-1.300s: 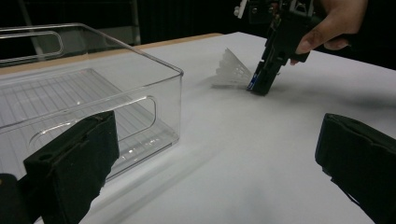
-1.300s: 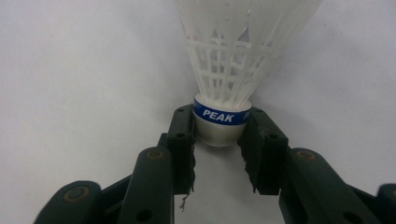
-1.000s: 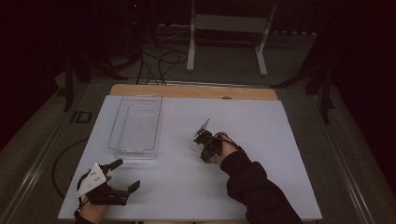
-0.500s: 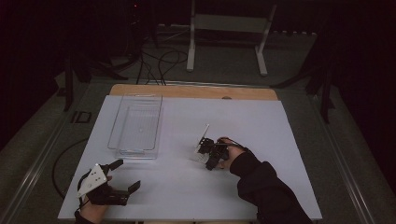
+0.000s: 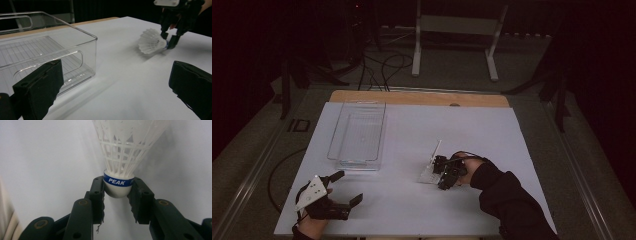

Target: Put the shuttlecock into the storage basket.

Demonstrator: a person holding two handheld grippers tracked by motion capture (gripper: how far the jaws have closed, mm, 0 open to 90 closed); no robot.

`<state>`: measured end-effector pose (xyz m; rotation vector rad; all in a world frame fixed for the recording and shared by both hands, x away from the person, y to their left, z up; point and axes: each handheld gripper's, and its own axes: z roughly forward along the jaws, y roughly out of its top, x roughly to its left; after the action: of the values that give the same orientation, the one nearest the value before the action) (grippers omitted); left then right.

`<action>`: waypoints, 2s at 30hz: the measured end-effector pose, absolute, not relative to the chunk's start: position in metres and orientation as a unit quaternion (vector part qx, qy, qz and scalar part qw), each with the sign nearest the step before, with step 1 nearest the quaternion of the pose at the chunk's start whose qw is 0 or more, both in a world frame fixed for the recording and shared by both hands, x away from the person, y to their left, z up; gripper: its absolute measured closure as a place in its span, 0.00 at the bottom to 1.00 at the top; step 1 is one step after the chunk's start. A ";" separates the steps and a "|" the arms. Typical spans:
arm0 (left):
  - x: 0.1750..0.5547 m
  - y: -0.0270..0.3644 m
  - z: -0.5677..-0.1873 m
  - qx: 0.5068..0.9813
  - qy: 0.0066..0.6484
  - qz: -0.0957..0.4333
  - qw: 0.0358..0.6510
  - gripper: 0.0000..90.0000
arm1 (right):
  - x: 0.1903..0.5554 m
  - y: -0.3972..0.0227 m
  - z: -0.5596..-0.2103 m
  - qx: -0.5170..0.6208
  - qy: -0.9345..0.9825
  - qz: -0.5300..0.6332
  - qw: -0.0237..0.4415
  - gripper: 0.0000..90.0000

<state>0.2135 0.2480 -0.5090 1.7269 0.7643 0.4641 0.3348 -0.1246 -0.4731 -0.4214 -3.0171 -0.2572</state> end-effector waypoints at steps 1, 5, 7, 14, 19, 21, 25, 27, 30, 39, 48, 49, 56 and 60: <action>0.213 0.248 -0.509 0.734 0.325 0.197 0.563 0.00 | 0.335 -0.125 -0.473 -0.138 -0.986 -0.084 0.042 0.74; 0.214 0.248 -0.509 0.733 0.326 0.197 0.563 0.00 | 0.328 -0.129 -0.472 -0.108 -0.991 -0.072 0.044 0.74; 0.214 0.248 -0.509 0.734 0.326 0.196 0.563 0.00 | 0.328 -0.132 -0.472 -0.099 -0.992 -0.071 0.045 0.74; 0.214 0.247 -0.509 0.734 0.325 0.195 0.563 0.00 | 0.324 -0.139 -0.469 -0.081 -0.994 -0.069 0.040 0.74; 0.214 0.247 -0.510 0.735 0.326 0.193 0.562 0.00 | 0.319 -0.143 -0.466 -0.063 -0.994 -0.080 0.038 0.74; 0.214 0.247 -0.510 0.735 0.325 0.192 0.563 0.00 | 0.317 -0.145 -0.464 -0.052 -0.995 -0.080 0.039 0.74; 0.215 0.246 -0.510 0.737 0.325 0.191 0.561 0.00 | 0.313 -0.149 -0.462 -0.022 -0.994 -0.093 0.046 0.74; 0.215 0.246 -0.510 0.738 0.325 0.190 0.560 0.00 | 0.311 -0.150 -0.461 -0.020 -0.995 -0.091 0.048 0.74; 0.215 0.245 -0.511 0.739 0.324 0.188 0.560 0.00 | 0.311 -0.152 -0.459 0.001 -0.995 -0.095 0.044 0.74; 0.216 0.244 -0.511 0.743 0.320 0.178 0.560 0.00 | 0.309 -0.154 -0.448 -0.005 -0.993 -0.109 0.038 0.74; 0.218 0.241 -0.511 0.755 0.314 0.162 0.552 0.00 | 0.306 -0.154 -0.440 -0.001 -0.993 -0.116 0.025 0.74; 0.218 0.241 -0.510 0.757 0.313 0.162 0.550 0.00 | 0.306 -0.154 -0.440 0.000 -0.993 -0.113 0.025 0.74; 0.218 0.237 -0.506 0.772 0.296 0.132 0.546 0.00 | 0.306 -0.154 -0.439 0.001 -0.993 -0.111 0.028 0.74; 0.219 0.232 -0.497 0.791 0.288 0.125 0.526 0.00 | 0.306 -0.155 -0.435 0.009 -0.993 -0.111 0.027 0.74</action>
<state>0.2189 0.2315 -0.4967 1.8910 0.6895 0.2994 0.3056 -0.1551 -0.4352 0.0266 -3.0676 -0.3438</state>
